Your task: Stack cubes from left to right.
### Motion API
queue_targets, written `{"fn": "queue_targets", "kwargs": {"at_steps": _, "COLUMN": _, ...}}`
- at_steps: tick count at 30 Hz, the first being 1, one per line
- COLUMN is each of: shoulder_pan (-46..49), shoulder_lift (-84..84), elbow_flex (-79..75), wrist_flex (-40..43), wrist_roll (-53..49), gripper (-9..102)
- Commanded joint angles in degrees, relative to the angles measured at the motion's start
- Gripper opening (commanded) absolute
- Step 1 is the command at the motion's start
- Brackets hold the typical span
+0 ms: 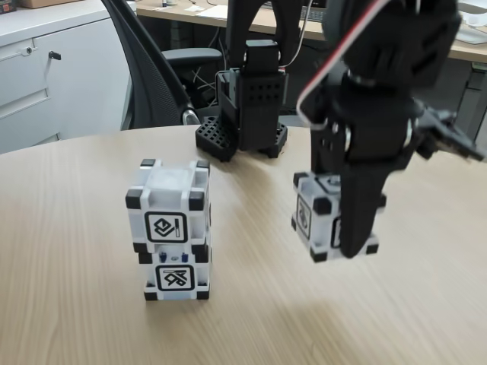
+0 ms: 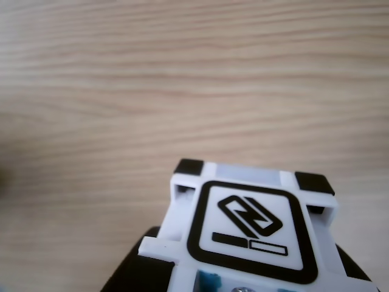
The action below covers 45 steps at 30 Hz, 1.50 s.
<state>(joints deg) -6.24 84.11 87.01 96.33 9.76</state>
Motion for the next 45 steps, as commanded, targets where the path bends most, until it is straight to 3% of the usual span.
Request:
{"fn": "queue_targets", "kwargs": {"at_steps": 1, "shoulder_pan": 0.2, "shoulder_lift": 8.3, "elbow_flex": -0.8, "wrist_flex": 0.5, "wrist_roll": 0.6, "gripper": 0}}
{"fn": "queue_targets", "kwargs": {"at_steps": 8, "shoulder_pan": 1.1, "shoulder_lift": 18.1, "elbow_flex": -0.5, "wrist_flex": 0.6, "wrist_roll": 1.2, "gripper": 0}}
{"fn": "queue_targets", "kwargs": {"at_steps": 20, "shoulder_pan": 1.8, "shoulder_lift": 18.6, "elbow_flex": -1.4, "wrist_flex": 7.2, "wrist_roll": 7.6, "gripper": 0}}
{"fn": "queue_targets", "kwargs": {"at_steps": 36, "shoulder_pan": 21.6, "shoulder_lift": 17.8, "elbow_flex": -1.4, "wrist_flex": 7.5, "wrist_roll": -0.5, "gripper": 0}}
{"fn": "queue_targets", "kwargs": {"at_steps": 45, "shoulder_pan": 24.1, "shoulder_lift": 18.5, "elbow_flex": -1.5, "wrist_flex": 7.5, "wrist_roll": -1.8, "gripper": 0}}
